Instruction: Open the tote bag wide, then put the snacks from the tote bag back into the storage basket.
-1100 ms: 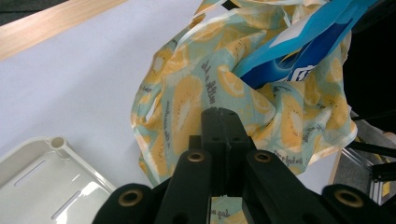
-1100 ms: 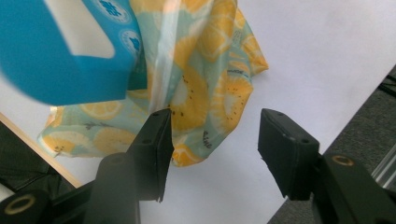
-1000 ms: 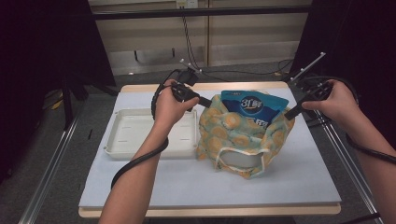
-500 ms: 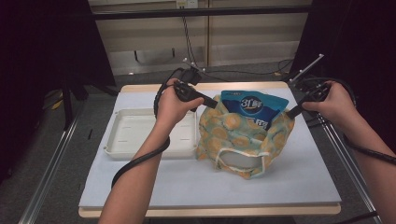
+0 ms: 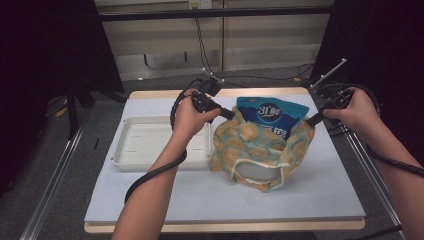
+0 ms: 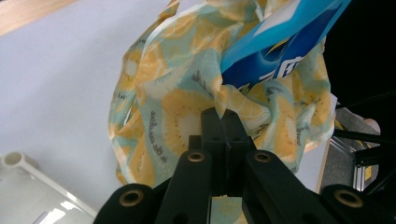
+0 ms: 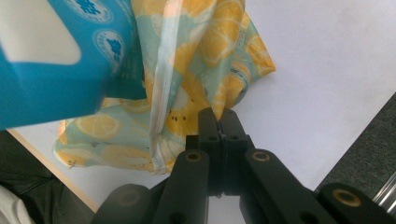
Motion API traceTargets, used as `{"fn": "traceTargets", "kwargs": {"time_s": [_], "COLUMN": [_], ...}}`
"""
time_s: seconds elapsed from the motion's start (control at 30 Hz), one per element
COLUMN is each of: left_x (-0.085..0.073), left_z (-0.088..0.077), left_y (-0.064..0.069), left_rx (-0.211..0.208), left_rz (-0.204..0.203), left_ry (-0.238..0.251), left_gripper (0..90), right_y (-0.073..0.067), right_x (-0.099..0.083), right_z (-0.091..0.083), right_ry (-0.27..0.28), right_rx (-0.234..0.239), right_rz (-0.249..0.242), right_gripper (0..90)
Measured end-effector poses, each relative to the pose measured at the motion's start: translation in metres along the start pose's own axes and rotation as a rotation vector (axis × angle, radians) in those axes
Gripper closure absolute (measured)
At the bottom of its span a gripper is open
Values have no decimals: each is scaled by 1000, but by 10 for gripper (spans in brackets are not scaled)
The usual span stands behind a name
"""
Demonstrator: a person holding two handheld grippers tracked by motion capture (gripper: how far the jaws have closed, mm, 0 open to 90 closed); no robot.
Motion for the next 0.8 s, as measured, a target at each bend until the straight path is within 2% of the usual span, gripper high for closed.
{"fn": "traceTargets", "kwargs": {"time_s": [0.03, 0.1, 0.13, 0.17, 0.2, 0.23, 0.37, 0.4, 0.5, 0.53, 0.7, 0.73, 0.8], "left_x": [-2, -5, -9, -10, -12, -13, -20, -21, -26, -28, -34, -35, -37], "left_z": [-2, 0, -2, 0, 0, 1, 3, 5, 7, 7, 13, 13, 13], "left_y": [-4, -4, -8, -8, -9, -8, -15, -14, -15, -16, -18, -20, -22], "left_rx": [5, 8, 12, 10, 11, 11, 11, 11, 15, 12, 18, 12, 22], "left_rz": [30, -9, 26, 8, 10, -22, -4, -27, -32, -20, -56, -35, -27], "left_ry": [-24, -12, -46, -35, -45, -23, -55, -45, -55, -66, -43, -60, -68], "left_gripper": [900, 900, 900, 900, 900, 900, 900, 900, 900, 900, 900, 900, 900], "right_y": [0, 0, 0, 0, 1, 1, 2, 3, 5, 5, 7, 8, 8], "right_x": [0, 0, -1, -1, -1, -1, -2, -2, -4, -4, -7, -7, -8], "right_z": [1, 2, 2, 3, 3, 4, 5, 6, 7, 8, 11, 13, 13], "right_ry": [2, 5, -1, -2, -5, -7, -8, -4, -7, -8, 4, 9, -7], "right_rx": [-2, 4, -3, -1, -3, -5, -8, -6, -12, -12, -9, -10, -16], "right_rz": [-2, -7, 6, 4, 4, 9, 8, 7, 20, 22, 30, 16, 34], "right_gripper": [900, 900, 900, 900, 900, 900, 900, 900, 900, 900, 900, 900, 900]}}
Point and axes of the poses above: each handheld gripper's, and its own axes: z roughly forward along the jaws, x roughly out of its top, y roughly to its right, the point moved 5 cm from there along z, roughly forward along the jaws, and after that the axes turned 4 degrees about x, right-handed, at the moved point
